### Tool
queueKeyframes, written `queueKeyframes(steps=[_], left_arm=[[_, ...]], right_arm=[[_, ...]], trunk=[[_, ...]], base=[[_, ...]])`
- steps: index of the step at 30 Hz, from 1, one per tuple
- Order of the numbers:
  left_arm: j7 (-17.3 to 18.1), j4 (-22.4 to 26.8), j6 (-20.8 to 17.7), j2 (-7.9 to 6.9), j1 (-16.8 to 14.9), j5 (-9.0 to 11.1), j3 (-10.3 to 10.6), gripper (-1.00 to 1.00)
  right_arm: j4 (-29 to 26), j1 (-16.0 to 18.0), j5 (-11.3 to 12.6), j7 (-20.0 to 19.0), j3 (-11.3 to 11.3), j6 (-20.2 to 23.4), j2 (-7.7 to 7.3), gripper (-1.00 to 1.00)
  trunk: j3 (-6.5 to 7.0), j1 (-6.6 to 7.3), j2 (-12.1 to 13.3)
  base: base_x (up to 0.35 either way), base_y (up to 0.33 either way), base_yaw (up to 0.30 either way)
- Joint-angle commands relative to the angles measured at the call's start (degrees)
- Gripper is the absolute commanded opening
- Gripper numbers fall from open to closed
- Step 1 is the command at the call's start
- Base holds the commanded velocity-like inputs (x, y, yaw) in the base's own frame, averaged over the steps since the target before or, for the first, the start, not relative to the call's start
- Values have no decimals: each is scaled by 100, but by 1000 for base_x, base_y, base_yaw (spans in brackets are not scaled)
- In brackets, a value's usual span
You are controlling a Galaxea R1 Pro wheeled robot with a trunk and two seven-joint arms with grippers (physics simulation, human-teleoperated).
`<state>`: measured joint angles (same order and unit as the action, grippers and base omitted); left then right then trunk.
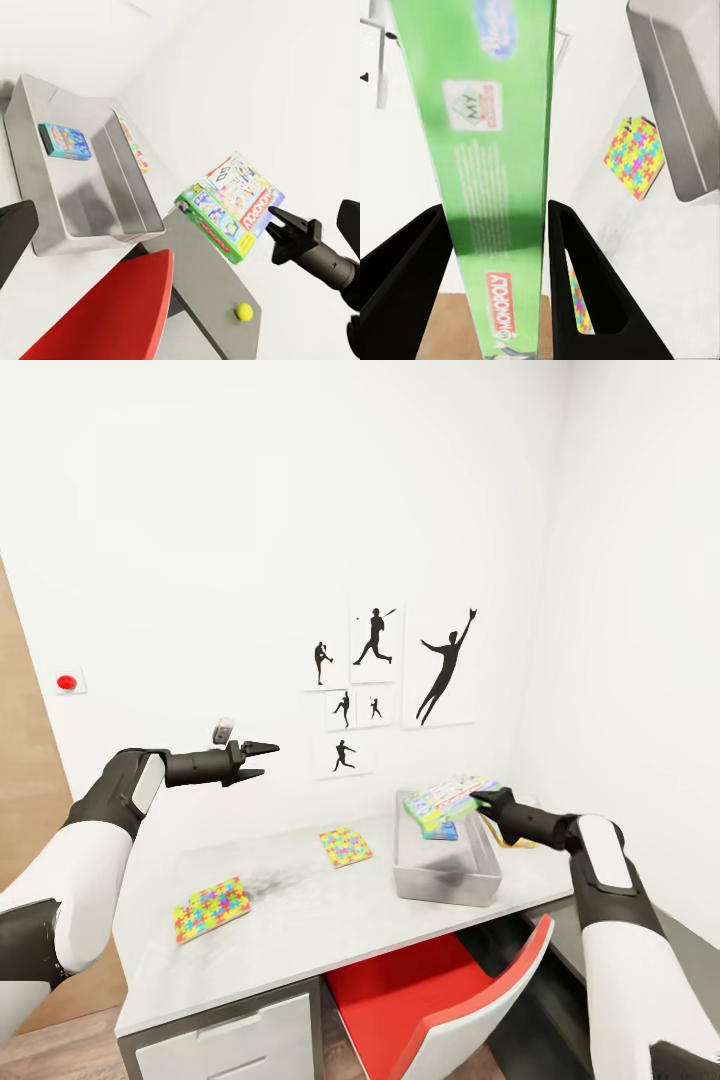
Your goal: Put all the toys in the child's room - the three board games (two on the bed and one on the table), the two jigsaw puzzles on the table, and the tennis ball on the table - inside the toy box on the table in the child's room.
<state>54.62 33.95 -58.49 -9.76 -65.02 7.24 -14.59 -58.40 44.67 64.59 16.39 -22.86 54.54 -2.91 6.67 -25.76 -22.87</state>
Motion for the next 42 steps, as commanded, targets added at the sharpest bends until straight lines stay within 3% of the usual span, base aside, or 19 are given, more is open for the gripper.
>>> queueKeyframes(steps=[1,10,24,31,42], left_arm=[[4,-2,-31,0,-2,11,-9,100],[4,-2,-31,0,-2,14,-9,100],[4,-2,-31,1,-2,15,-9,100],[4,-3,-31,0,-2,14,-9,100],[6,-4,-31,8,-2,14,-9,100]], right_arm=[[105,45,69,87,-8,-8,3,-100],[390,127,79,142,-2,-462,65,-100],[420,174,69,146,-1,-552,80,-100],[706,177,78,160,7,-942,80,-100],[781,182,87,162,1,-1005,80,-100]], trunk=[[-3,-2,-5],[-3,-2,-5],[-3,-2,-5],[-3,-2,-5],[-3,-2,-5]], base=[[0,0,0],[0,0,0],[53,22,0],[2,1,0],[0,0,0]])
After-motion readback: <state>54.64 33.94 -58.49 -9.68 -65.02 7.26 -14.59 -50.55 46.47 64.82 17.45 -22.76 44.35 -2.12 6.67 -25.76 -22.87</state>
